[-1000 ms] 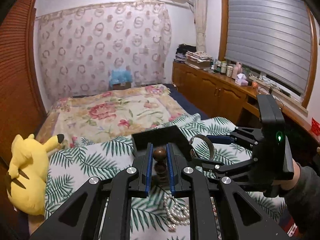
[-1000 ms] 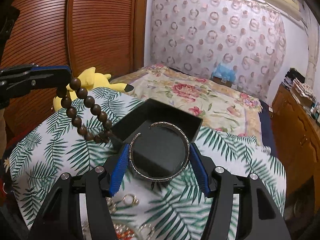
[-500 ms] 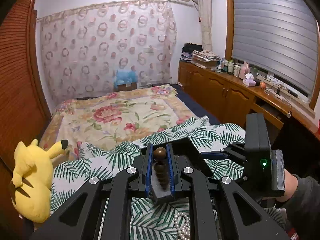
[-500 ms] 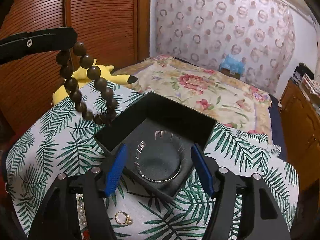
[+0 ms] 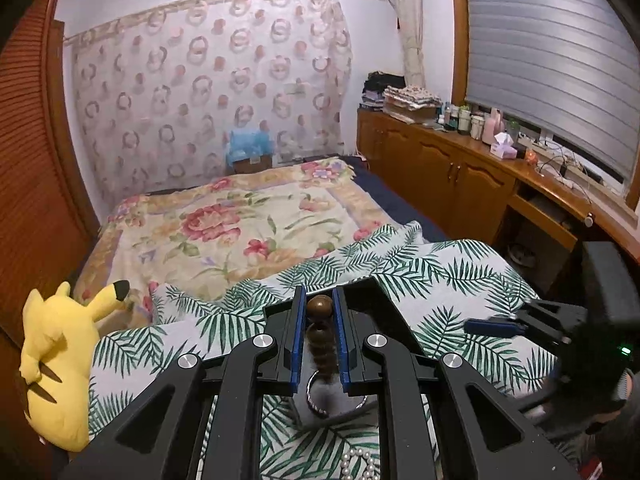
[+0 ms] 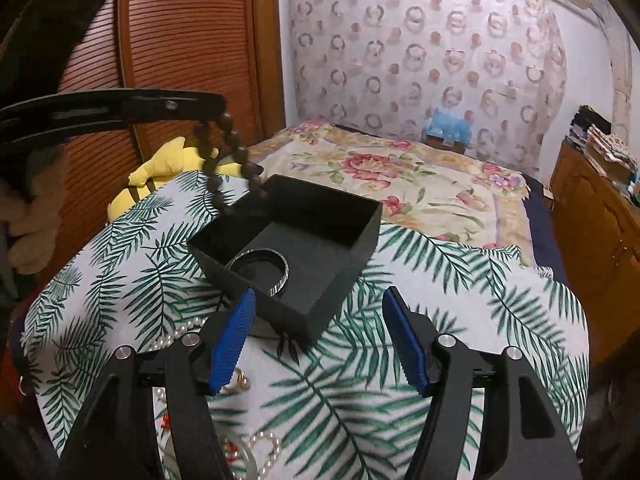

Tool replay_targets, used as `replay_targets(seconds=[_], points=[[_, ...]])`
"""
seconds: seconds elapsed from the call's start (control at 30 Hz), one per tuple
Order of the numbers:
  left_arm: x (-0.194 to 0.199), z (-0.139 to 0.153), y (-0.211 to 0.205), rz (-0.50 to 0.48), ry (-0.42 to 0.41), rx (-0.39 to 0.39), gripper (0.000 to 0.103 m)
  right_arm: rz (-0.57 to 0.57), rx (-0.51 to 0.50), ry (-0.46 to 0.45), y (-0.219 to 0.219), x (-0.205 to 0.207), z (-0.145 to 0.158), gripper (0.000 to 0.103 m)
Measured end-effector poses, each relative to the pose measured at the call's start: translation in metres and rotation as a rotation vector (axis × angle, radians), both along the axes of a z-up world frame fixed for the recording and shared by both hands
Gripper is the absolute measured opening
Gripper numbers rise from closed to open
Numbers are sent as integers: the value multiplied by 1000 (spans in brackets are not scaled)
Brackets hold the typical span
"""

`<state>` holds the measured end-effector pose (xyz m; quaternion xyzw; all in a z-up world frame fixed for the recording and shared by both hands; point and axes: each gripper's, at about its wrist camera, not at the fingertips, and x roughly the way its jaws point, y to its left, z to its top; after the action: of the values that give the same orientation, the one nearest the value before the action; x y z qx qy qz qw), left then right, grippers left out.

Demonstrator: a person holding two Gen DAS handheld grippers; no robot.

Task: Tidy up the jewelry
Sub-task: 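Lower the silver bangle into the black box with the right tool while the left drops the bracelet, then grasp the ornate silver hairpin with the left tool while the right tool approaches the jade bangle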

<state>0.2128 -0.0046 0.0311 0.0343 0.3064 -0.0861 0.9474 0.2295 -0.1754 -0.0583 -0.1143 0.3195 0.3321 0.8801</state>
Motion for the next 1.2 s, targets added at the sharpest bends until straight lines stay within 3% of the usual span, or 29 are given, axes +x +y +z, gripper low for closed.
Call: replay_targets(seconds=[0.33,0.47,0.7,0.83,0.9,1.2], points=[[29,-13,-18,-7,39,14,12,-17,16,1,-17,-15,2,68],[23,-15,-12,-9,65,-24,23,-26,29,11,-25,-24,-1,68],[-33,-16,-10,-28,34,-3,47,-40,51,22,-40,-60,-9,68],[-65,-24,-7,-45,37,-20,48,-50,66,21,-49,-85,-11,68],[-81,-31,-6,-47,38,-27,58,-64,63,21,-54,-97,-13,68],[-129,-70,-9,-52,93,-65,67,-100,26,23,-64,-130,-26,68]])
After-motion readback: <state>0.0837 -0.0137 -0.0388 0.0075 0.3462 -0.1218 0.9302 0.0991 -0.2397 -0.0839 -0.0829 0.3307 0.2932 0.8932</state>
